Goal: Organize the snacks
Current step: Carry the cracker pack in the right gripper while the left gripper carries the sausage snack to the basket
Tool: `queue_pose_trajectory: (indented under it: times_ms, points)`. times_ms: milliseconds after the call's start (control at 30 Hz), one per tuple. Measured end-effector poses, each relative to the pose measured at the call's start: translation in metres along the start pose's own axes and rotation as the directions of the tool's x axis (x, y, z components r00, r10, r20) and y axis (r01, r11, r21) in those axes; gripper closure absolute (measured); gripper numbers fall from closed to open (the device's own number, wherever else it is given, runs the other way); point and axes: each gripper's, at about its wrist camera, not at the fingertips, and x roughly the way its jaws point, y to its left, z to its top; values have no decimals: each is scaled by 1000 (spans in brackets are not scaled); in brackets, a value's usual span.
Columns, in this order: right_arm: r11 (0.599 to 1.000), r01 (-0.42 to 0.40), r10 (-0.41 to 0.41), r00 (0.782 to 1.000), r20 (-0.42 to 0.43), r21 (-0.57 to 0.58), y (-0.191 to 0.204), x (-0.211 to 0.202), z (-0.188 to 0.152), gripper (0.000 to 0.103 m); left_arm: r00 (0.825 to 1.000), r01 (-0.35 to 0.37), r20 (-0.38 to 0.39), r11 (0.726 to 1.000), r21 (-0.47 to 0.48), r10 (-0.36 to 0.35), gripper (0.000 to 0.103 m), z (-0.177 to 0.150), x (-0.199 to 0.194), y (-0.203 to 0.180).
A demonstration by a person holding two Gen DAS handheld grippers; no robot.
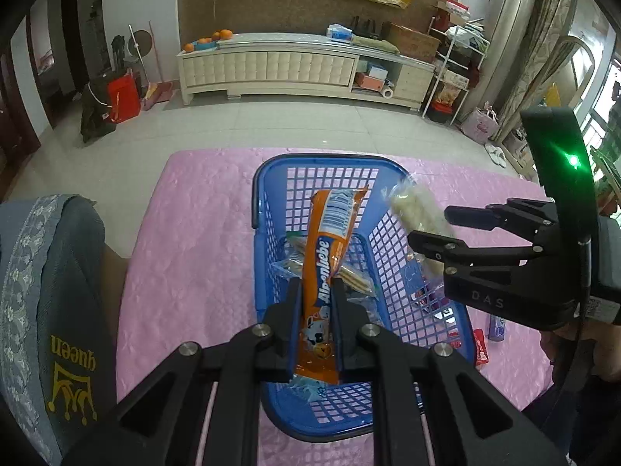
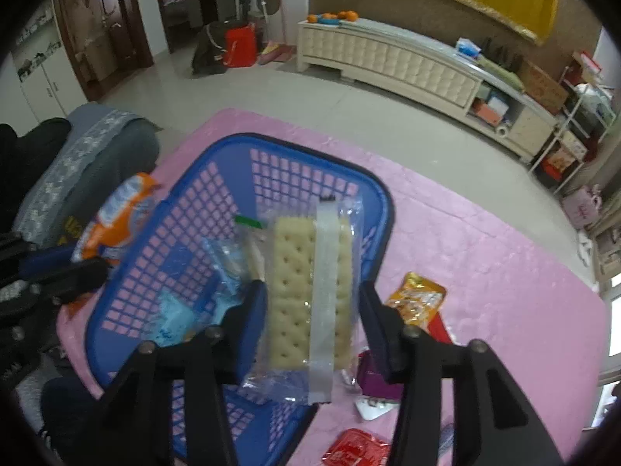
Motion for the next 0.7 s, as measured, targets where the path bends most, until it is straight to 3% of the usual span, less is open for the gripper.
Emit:
queue_pose_trajectory:
  times_ms: [33, 100, 300, 700]
  points:
    - [1000, -5, 5, 1000, 5, 0, -1, -1, -1, 31, 1000, -1, 0, 1000, -2, 1, 91, 0, -1, 1]
    - [1000, -9, 8, 1000, 21, 15, -4, -6, -2, 19, 1000, 0, -1, 1000, -9, 0, 91, -1, -2, 0]
    - [997, -11, 5, 997, 78, 74, -20, -29, -9, 5, 1000, 4, -3, 1000, -12, -4, 90, 0, -2, -6]
    - [988, -28, 17, 997, 73, 149, -45, -37, -24, 1, 999, 35, -20, 998, 60, -34, 91, 13, 19, -39]
